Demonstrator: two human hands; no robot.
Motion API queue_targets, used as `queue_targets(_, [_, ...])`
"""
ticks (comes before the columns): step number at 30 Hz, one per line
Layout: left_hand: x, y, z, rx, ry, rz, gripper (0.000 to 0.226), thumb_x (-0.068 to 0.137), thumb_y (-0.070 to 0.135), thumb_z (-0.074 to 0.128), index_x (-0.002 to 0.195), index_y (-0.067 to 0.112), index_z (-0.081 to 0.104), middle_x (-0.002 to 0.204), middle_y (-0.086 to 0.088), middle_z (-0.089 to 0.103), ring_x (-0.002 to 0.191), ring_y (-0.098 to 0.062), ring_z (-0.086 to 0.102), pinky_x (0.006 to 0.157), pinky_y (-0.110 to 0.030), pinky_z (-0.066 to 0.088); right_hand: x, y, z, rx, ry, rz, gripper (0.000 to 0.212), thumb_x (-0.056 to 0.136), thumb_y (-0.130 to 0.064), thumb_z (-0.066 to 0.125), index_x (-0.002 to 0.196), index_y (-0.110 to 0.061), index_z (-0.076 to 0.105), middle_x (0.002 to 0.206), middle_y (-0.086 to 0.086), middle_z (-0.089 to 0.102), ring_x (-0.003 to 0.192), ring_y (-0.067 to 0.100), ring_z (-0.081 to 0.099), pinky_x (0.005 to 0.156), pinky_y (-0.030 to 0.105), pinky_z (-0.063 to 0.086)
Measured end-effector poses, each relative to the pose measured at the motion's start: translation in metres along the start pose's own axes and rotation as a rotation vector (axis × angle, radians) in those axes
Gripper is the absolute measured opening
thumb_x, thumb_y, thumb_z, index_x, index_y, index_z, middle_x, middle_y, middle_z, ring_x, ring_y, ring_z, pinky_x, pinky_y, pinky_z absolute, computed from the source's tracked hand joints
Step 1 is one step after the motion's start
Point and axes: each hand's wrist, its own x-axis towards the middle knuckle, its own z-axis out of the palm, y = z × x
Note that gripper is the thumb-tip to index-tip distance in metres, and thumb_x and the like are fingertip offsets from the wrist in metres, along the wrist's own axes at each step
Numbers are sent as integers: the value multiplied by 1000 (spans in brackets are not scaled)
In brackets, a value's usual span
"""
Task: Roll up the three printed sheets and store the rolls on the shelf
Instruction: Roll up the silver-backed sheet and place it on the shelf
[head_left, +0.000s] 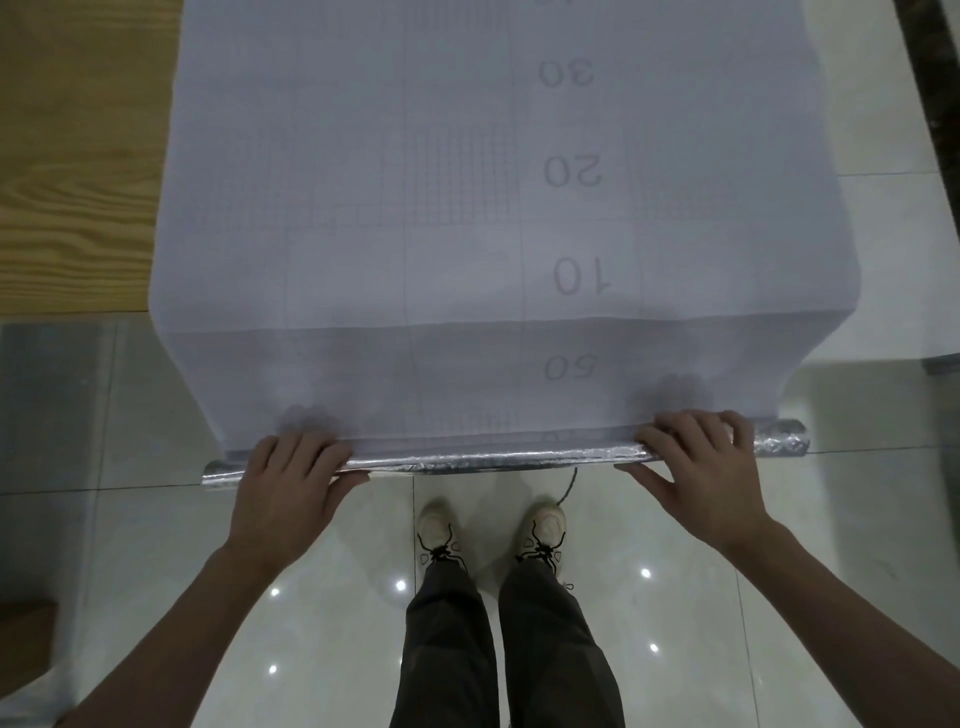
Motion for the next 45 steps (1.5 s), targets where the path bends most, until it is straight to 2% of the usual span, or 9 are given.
queue_targets(4, [6, -5, -5, -57, -44, 20, 46, 92, 58, 53, 93, 13, 60, 86, -5, 62, 79, -28, 55, 75, -39, 38, 4, -4, -3, 32, 8, 34, 39, 95, -52, 60, 101, -15, 68, 91, -2, 69, 86, 23, 59, 86, 44, 40])
queue_targets(8, [8, -7, -3, -13, -5, 24, 41, 97, 53, 52, 89, 14, 62, 86, -5, 65, 73, -30, 57, 75, -40, 39, 11, -3, -3, 68, 1, 38, 42, 87, -55, 69, 94, -14, 66, 85, -3, 65, 79, 22, 59, 85, 42, 40])
queue_targets(15, [11, -4, -3, -17, 8, -19, 42, 97, 51, 52, 99, 10, 63, 97, -10, 67, 82, -32, 59, 79, -43, 41, 14, 1, 0, -15, 44, 37, 36, 92, -48, 68, 94, -13, 72, 97, 6, 69, 87, 28, 58, 89, 46, 41])
queue_targets(20, [14, -9, -5, -39, -1, 16, 36, 101, 45, 46, 101, 11, 58, 99, -13, 66, 83, -34, 58, 78, -42, 40, 21, -3, -4, 46, 54, 63, 40, 92, -52, 65, 94, -12, 63, 88, 1, 66, 81, 25, 57, 88, 42, 40])
queue_targets(23, [15, -8, -4, 3, 41, -32, 33, 99, 43, 54, 101, 11, 62, 102, -14, 66, 86, -34, 55, 79, -44, 41, 23, 0, -2, 43, 60, 61, 42, 87, -52, 72, 98, -13, 62, 95, 5, 67, 82, 27, 60, 86, 43, 41])
queue_targets(27, [18, -6, -8, 8, 35, -27, 40, 98, 48, 53, 103, 10, 62, 100, -11, 67, 86, -31, 56, 82, -42, 40, 24, 8, -1, 28, 42, 64, 31, 93, -46, 65, 100, -16, 65, 99, 12, 64, 83, 30, 59, 86, 44, 40])
queue_targets(37, [25, -9, -13, 62, 70, -27, 31, 100, 42, 52, 105, 13, 63, 102, -14, 64, 86, -35, 55, 81, -45, 41, 30, 10, -8, -5, 78, 35, 39, 83, -52, 76, 92, -15, 67, 97, 6, 67, 88, 29, 59, 83, 44, 42])
queue_targets(41, [29, -12, -19, 23, 52, 2, 41, 95, 49, 58, 107, 10, 60, 104, -11, 66, 89, -33, 60, 82, -43, 41, 27, 13, -9, -22, 85, 59, 34, 90, -49, 70, 93, -15, 70, 97, 8, 66, 87, 29, 56, 84, 44, 40])
queue_targets(45, [32, -15, -21, 26, 46, 19, 31, 98, 41, 56, 104, 11, 60, 104, -11, 66, 88, -34, 63, 80, -42, 39, 32, 11, -15, -35, 107, 41, 38, 91, -51, 69, 96, -13, 69, 93, 3, 67, 91, 29, 59, 85, 43, 40])
